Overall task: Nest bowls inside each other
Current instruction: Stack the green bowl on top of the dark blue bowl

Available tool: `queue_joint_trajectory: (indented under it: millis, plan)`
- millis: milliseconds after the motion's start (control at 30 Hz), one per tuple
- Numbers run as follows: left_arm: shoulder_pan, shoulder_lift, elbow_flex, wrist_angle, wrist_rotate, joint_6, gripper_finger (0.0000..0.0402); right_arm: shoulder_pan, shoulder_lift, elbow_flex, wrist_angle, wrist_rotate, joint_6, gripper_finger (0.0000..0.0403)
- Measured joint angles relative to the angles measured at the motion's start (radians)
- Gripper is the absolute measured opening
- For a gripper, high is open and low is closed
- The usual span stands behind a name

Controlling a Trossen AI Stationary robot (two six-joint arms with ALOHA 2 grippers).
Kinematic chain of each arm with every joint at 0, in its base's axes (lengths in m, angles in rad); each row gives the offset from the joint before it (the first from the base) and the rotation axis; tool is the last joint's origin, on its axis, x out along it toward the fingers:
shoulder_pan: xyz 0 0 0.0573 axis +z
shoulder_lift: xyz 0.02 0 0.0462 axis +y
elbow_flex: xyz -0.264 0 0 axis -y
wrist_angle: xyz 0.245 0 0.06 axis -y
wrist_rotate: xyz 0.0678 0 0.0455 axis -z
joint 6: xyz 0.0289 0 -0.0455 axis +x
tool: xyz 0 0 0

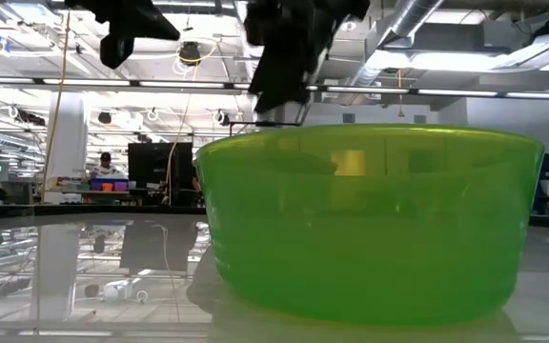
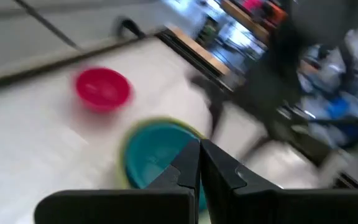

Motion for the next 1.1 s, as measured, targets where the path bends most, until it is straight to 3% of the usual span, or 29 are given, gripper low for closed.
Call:
queue_joint_trajectory:
  millis: [133, 233, 333, 500, 633, 800, 933, 1100]
  plan:
    - [-0.026, 0.033, 0.0, -0.045, 0.199, -0.087, 0.0, -0.016, -0.116, 0.0, -0.04, 0.046, 0.004, 0.023]
    - [-0.092, 0.093, -0.012, -0.06, 0.266, -0.148, 0.0, -0.026, -0.205, 0.0, -0.103, 0.132, 0.001, 0.0218]
    - [-0.183, 0.167, -0.047, -0.018, 0.27, -0.207, 0.0, -0.035, -0.285, 0.0, -0.179, 0.22, 0.001, 0.0205]
    - [-0.321, 0.348, -0.116, 0.31, 0.279, -0.306, 0.0, -0.046, -0.4, 0.0, -0.334, 0.313, 0.024, 0.0186]
    - [-0.379, 0.503, -0.124, 0.528, 0.275, -0.387, 0.0, -0.039, -0.474, 0.0, -0.474, 0.379, 0.058, 0.0177]
    - [-0.433, 0.671, -0.119, 0.687, 0.269, -0.524, 0.0003, -0.008, -0.562, 0.0, -0.622, 0.426, 0.12, 0.0174]
    - [-0.494, 0.789, -0.119, 0.803, 0.256, -0.646, 0.0035, 0.036, -0.637, 0.0, -0.707, 0.458, 0.18, 0.0174]
    - [-0.569, 0.914, -0.081, 0.897, 0.183, -0.73, 0.0102, 0.115, -0.736, -0.001, -0.778, 0.514, 0.276, 0.0173]
